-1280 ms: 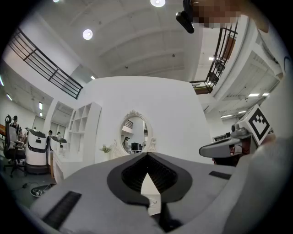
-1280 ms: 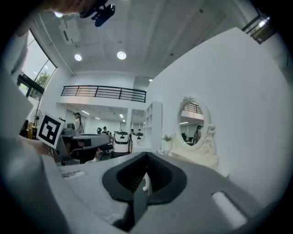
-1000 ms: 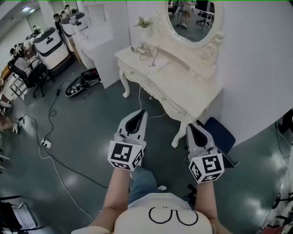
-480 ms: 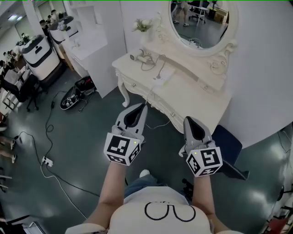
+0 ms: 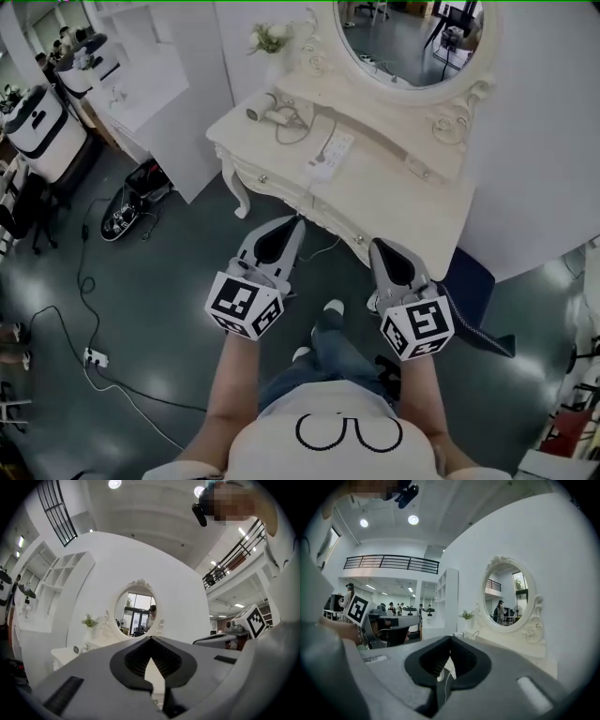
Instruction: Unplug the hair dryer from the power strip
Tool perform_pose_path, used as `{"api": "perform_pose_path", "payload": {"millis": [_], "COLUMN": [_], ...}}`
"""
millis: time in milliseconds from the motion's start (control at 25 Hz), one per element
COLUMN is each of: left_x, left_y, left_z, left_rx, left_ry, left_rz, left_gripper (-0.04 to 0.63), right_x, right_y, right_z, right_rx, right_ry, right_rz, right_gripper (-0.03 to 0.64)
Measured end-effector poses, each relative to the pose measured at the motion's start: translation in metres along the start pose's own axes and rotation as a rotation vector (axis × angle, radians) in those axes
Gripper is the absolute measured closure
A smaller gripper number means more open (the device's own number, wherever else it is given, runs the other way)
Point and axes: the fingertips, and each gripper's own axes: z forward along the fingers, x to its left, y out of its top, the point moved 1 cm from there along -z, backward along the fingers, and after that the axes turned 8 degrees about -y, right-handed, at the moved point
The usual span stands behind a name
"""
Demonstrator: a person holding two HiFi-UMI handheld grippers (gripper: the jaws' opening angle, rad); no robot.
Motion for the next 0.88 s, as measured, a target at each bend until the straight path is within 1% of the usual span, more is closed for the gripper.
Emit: {"api": "perform_pose_path", "payload": {"millis": [120,240,400,520,600,680,720,880], "left_x": [0.019,0.040,0.081,0.109,0.122,0.136,0.144,0.178], "left_y": [-0.017,-0.031,-0.044,-0.059,-0.074,-0.090,-0.098,-0.133], "left_z": [0.019,0.034,0.063,0.098,0.126,0.152,0.164,0.207], "left_rx": [0.035,0.065,0.108,0.164,0.226,0.282,0.308,0.399], "left_ry": [0.010,0.008,0.014,-0.006,-0.046,-0.080,-0.087,-0.083], "left_rz": [-0.006,-0.045,-0.089,-0.067,-0.047,-0.041,-0.043,-0.094], "left_gripper": [0.597,0.597,0.597,0.587,0.496,0.383,0.357,0.359], "right_x": [-0.010,-0.018,-0.033,-0.056,-0.074,-0.091,-0.099,-0.131], "right_y": [-0.013,-0.022,-0.030,-0.036,-0.040,-0.042,-0.043,-0.052], "right_z": [0.024,0.052,0.100,0.139,0.166,0.192,0.203,0.247], "right_rx": [0.024,0.042,0.055,0.068,0.082,0.095,0.101,0.142], "right_ry": [-0.002,0.008,0.023,0.022,0.017,0.014,0.013,0.019], "right_rz": [0.021,0.034,0.054,0.076,0.097,0.114,0.120,0.132], "right_gripper": [0.617,0.617,0.617,0.617,0.617,0.617,0.615,0.617]}}
